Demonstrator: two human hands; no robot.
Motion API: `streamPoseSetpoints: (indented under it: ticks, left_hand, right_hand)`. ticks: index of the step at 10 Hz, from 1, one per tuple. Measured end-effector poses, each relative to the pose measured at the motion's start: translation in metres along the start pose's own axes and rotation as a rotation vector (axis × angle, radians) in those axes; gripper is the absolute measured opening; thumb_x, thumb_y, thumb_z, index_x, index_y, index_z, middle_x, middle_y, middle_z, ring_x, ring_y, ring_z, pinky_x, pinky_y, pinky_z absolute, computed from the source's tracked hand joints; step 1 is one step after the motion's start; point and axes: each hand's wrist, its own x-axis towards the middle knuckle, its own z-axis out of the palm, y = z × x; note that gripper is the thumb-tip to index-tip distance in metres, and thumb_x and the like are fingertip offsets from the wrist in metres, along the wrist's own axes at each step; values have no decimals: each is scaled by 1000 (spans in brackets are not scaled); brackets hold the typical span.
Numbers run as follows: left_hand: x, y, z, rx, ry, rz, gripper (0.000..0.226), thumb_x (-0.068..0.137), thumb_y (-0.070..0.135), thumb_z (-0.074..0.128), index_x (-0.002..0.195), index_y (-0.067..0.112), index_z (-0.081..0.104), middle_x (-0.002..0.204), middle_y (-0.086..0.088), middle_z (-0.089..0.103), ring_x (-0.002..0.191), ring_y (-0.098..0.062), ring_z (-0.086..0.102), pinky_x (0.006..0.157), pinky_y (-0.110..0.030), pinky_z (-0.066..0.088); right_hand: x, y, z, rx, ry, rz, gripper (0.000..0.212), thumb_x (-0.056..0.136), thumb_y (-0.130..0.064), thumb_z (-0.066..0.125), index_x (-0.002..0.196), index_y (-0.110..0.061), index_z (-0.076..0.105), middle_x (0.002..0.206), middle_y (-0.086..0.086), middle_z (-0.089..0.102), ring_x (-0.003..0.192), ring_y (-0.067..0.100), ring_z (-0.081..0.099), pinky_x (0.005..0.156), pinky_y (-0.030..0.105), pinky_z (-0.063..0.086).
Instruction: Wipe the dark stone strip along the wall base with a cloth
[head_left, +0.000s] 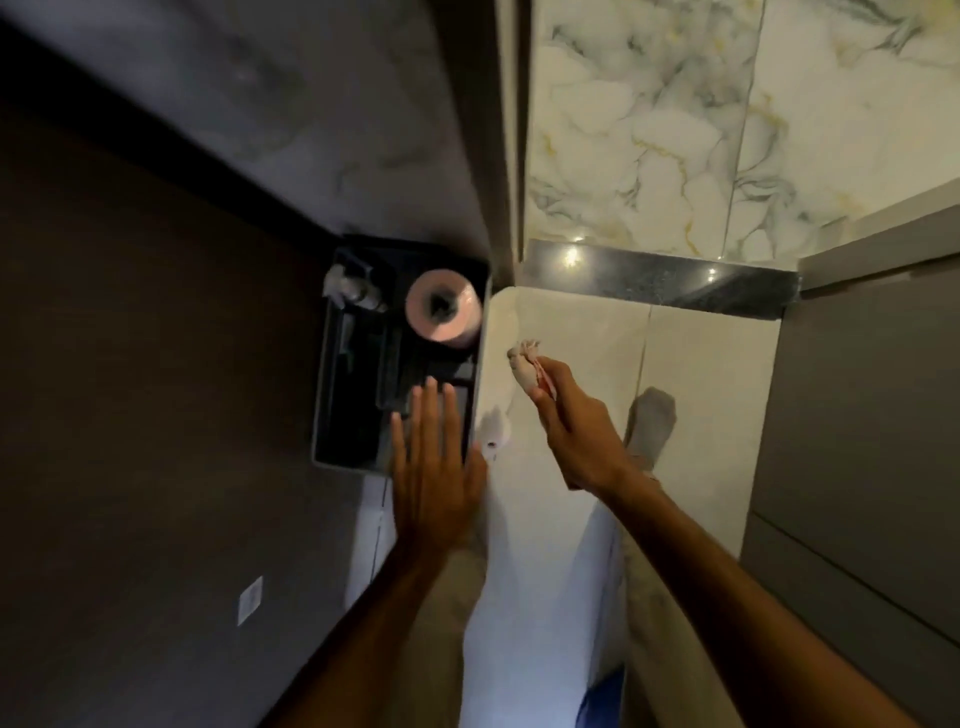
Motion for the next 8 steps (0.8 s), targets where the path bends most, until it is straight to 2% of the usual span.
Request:
streamPoseSetpoints:
  ticks: [1, 2, 3, 4, 5, 6, 7, 8]
  left_hand:
    - [10, -87, -5, -60, 47, -67, 70, 114, 42, 29, 170, 1, 34, 178, -25, 30, 166, -42, 31, 132, -68, 32]
    - [30, -125, 3, -69, 102, -59, 70, 115, 43, 28, 172, 2, 29, 181, -23, 24, 169, -40, 24, 137, -64, 24]
    - [68, -145, 30, -65, 122, 28, 73, 116, 47, 27, 175, 5, 21, 184, -21, 18, 171, -37, 17, 140, -57, 14]
    - [90, -142, 56, -57, 97, 84, 74, 115, 48, 26, 175, 5, 19, 184, -22, 16, 172, -38, 16, 141, -57, 13]
    - [112, -128, 89, -76, 109, 163, 74, 115, 46, 30, 174, 4, 21, 183, -23, 19, 171, -40, 17, 140, -60, 14]
    - [118, -124, 107, -105, 87, 180, 76, 114, 49, 30, 175, 5, 20, 184, -22, 17, 172, -39, 14, 141, -59, 9]
    - [122, -125, 129, -12, 103, 172, 80, 114, 57, 29, 175, 8, 21, 184, -23, 18, 171, -40, 16, 140, -62, 11]
    - [121, -126, 128, 56, 170, 170, 81, 113, 60, 31, 175, 8, 25, 182, -24, 23, 170, -41, 21, 139, -63, 15]
  right_hand:
    - [1, -18, 81, -20, -79, 20, 42, 120, -27, 45, 160, -16, 48, 146, 18, 70, 122, 31, 72, 92, 15, 49]
    - [19, -23, 130, -4, -80, 74, 41, 120, -21, 48, 159, -12, 50, 146, 20, 69, 125, 33, 71, 106, 37, 59]
    - [57, -12, 181, 32, 12, 186, 40, 115, -10, 54, 155, -6, 52, 149, 22, 67, 135, 39, 67, 118, 53, 56]
    - [84, 5, 210, 4, 63, 258, 44, 113, -6, 57, 156, -7, 51, 156, 20, 60, 142, 38, 62, 122, 54, 52]
    - [101, 29, 242, 20, 206, 306, 48, 122, -30, 39, 169, -20, 33, 168, 12, 49, 153, 35, 53, 129, 53, 45]
    - [108, 45, 261, -5, 266, 238, 61, 124, -40, 30, 178, -24, 7, 186, 4, 18, 172, 25, 21, 142, 47, 23]
    - [118, 76, 279, -227, 145, 162, 87, 120, -41, 44, 175, -13, -17, 186, 9, -19, 174, 25, -18, 144, 45, -6]
    - [111, 84, 285, -354, 122, 142, 91, 119, -43, 47, 173, -10, -18, 184, 14, -23, 173, 31, -21, 144, 49, -5]
